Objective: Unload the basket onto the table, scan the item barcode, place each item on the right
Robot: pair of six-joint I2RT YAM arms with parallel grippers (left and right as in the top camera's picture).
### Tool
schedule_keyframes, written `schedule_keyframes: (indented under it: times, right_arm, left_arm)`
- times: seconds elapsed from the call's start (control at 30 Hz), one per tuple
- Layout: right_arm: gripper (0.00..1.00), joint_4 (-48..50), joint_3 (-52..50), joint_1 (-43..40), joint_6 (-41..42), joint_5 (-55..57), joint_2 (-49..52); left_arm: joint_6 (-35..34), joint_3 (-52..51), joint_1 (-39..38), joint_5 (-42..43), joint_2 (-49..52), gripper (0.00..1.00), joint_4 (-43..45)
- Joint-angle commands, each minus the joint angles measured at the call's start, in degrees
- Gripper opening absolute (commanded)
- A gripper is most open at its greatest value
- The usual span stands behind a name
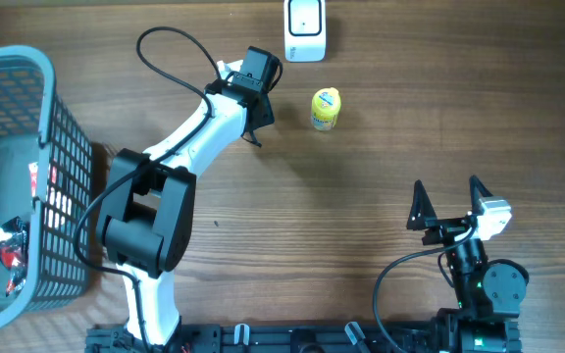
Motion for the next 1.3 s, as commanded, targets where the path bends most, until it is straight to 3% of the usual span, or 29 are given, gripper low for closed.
schedule_keyframes:
  times: [0.0, 0.33, 0.4, 0.5, 0.53, 0.6, 0.7, 0.83, 1.0, 1.07, 1.27]
  right_arm:
    - [1.00, 0.2, -0.1, 0.1, 0.7, 0.3, -0.4]
    - [1.00, 0.2, -0.1, 0.1, 0.7, 0.3, -0.4]
    - [1.00, 0.2, -0.1, 0.1, 0.7, 0.3, -0.4]
    - [1.00, 0.2, -0.1, 0.1, 0.7, 0.3, -0.4]
    - [1.00, 0.2, -0.1, 0.1, 0.8, 0.3, -0.4]
    - [1.00, 0.2, -0.1, 0.1, 0.7, 0.3, -0.4]
    - [1.00, 0.2, -0.1, 0.1, 0.7, 0.3, -0.4]
    - [1.00, 0.2, -0.1, 0.1, 0.8, 0.3, -0.4]
    - [1.00, 0.2, -0.1, 0.1, 0.7, 0.3, -0.4]
    - [1.00, 0.2, -0.1, 0.1, 0.8, 0.3, -0.4]
    - [1.00, 0.2, -0.1, 0.1, 0.8, 0.3, -0.4]
  left_arm:
    - [0.4, 0.3, 0.3, -1.7, -0.6, 0.58, 0.2]
    - [2.1, 0.3, 0.5, -1.7, -1.2, 0.63, 0.7]
    - [6.4, 1.0, 0.8, -2.2, -4.5, 0.68, -0.1]
    - [8.1, 4.0, 1.0, -9.7, -14.2, 0.77, -4.4]
    - [8.1, 5.2, 1.2, -13.5, -19.4, 0.96, -6.2]
    - [8.1, 5.7, 2.7, -17.1, -28.5, 1.00, -6.8]
    - [6.9, 5.7, 12.6, -17.1, -45.6, 1.00, -9.9]
    - [-2.6, 5.7, 38.2, -13.1, -55.8, 1.00, -20.6]
    - [-4.2, 5.6, 58.9, -0.6, -49.8, 1.00, -24.0]
    - [-3.7, 5.6, 61.4, 0.5, -43.1, 1.00, -23.9]
    - [7.5, 5.6, 61.5, 1.8, -22.0, 1.00, -19.5]
